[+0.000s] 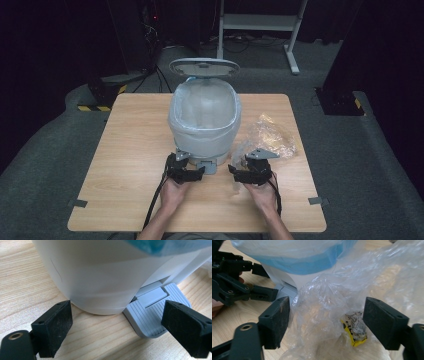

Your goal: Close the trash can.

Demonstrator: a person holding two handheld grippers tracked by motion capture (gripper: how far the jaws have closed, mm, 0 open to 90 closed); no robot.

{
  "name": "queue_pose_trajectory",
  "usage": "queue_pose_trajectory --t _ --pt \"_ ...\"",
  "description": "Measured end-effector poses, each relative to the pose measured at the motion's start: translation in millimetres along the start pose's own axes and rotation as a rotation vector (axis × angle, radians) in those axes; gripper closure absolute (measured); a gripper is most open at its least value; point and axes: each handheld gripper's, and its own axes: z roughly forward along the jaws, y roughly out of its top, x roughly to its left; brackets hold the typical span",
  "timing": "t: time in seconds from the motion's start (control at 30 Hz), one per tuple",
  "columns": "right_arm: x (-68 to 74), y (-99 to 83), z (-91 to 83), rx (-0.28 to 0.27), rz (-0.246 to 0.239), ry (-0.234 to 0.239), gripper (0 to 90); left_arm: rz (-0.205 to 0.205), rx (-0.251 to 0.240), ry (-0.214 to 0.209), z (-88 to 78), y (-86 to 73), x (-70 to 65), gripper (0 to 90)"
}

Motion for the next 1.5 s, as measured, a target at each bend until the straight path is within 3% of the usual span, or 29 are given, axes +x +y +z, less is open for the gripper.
queue_pose_trajectory --t 0.27,0.33,0.37,0.4,0.43,0.47,0.5,0.53,0.7,0.87,1.13,1.5 --pt "-4.4 -4.3 11.0 0.023 0.014 0.014 33.6 -0.005 -0.002 0.001 -0.2 -0.4 -0.8 10.3" --pt "-3.2 -6.7 13.7 0.038 0.013 0.004 42.0 -0.005 -0.003 0.001 -0.2 -0.4 -0.8 10.3" --pt "-3.2 -6.7 13.7 0.038 0.013 0.004 42.0 -0.005 -0.003 0.001 -0.2 -0.4 -0.8 10.3" --pt "-3.4 -8.1 15.0 0.048 0.014 0.002 48.5 -0.004 -0.003 0.002 -0.2 -0.3 -0.7 10.3" --pt "-3.4 -8.1 15.0 0.048 0.014 0.002 48.5 -0.005 -0.003 0.002 -0.2 -0.3 -0.7 10.3" --pt "-4.4 -9.8 16.3 0.055 0.019 0.002 55.0 -0.006 -0.003 0.001 -0.2 -0.4 -0.8 10.4" --pt "-4.4 -9.8 16.3 0.055 0.019 0.002 55.0 -0.006 -0.003 0.001 -0.2 -0.4 -0.9 10.4" --pt "-5.5 -11.2 17.5 0.069 0.020 0.004 61.3 -0.006 -0.003 0.001 -0.2 -0.4 -0.9 10.4" --pt "-6.9 -14.3 19.3 0.089 0.021 0.023 74.7 -0.006 -0.003 0.002 -0.3 -0.5 -1.0 10.5" --pt "-8.3 -17.0 16.9 0.072 0.012 0.045 86.6 -0.006 -0.005 0.004 -0.4 -0.6 -1.1 10.7" --pt "-9.2 -17.3 0.2 0.020 -0.007 0.061 88.9 -0.004 -0.001 -0.001 -0.9 -0.7 -1.1 10.9" --pt "-13.5 -12.2 -21.5 -0.007 -0.014 0.098 89.1 -0.005 -0.002 -0.001 -0.9 -0.7 -1.0 11.0"
